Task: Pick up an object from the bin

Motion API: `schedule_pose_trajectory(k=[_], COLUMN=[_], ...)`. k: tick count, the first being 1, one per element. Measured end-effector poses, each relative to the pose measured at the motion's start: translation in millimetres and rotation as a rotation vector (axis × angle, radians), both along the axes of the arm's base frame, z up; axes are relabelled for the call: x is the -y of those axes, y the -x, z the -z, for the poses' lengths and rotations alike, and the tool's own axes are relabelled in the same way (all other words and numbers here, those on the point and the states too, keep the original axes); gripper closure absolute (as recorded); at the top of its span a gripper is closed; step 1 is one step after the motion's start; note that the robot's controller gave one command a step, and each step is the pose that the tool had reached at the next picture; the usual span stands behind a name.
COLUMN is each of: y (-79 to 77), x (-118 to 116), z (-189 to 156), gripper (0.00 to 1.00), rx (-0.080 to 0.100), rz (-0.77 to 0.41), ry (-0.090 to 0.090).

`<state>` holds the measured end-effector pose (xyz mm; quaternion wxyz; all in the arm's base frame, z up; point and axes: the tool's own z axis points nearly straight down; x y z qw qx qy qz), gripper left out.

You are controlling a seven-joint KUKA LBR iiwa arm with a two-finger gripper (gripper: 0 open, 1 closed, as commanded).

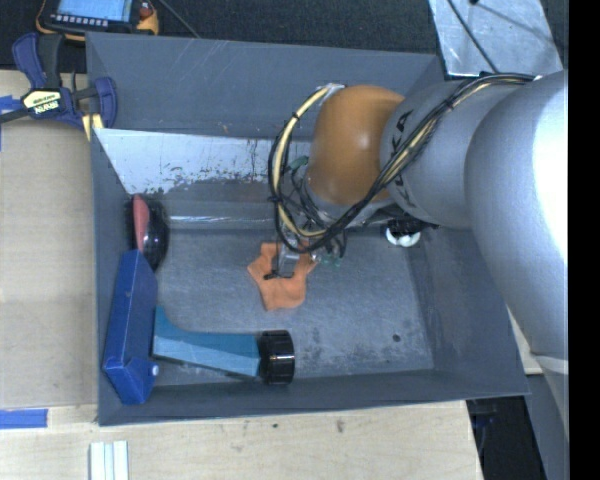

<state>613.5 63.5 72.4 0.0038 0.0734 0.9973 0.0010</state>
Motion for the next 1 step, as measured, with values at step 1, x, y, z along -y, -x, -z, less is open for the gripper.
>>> schedule_pose_trajectory(k=[1], y=[0.0], x=[0.0], z=[0.0], gripper=[1.0], rx=[0.0], rz=[0.001], ry=[0.0])
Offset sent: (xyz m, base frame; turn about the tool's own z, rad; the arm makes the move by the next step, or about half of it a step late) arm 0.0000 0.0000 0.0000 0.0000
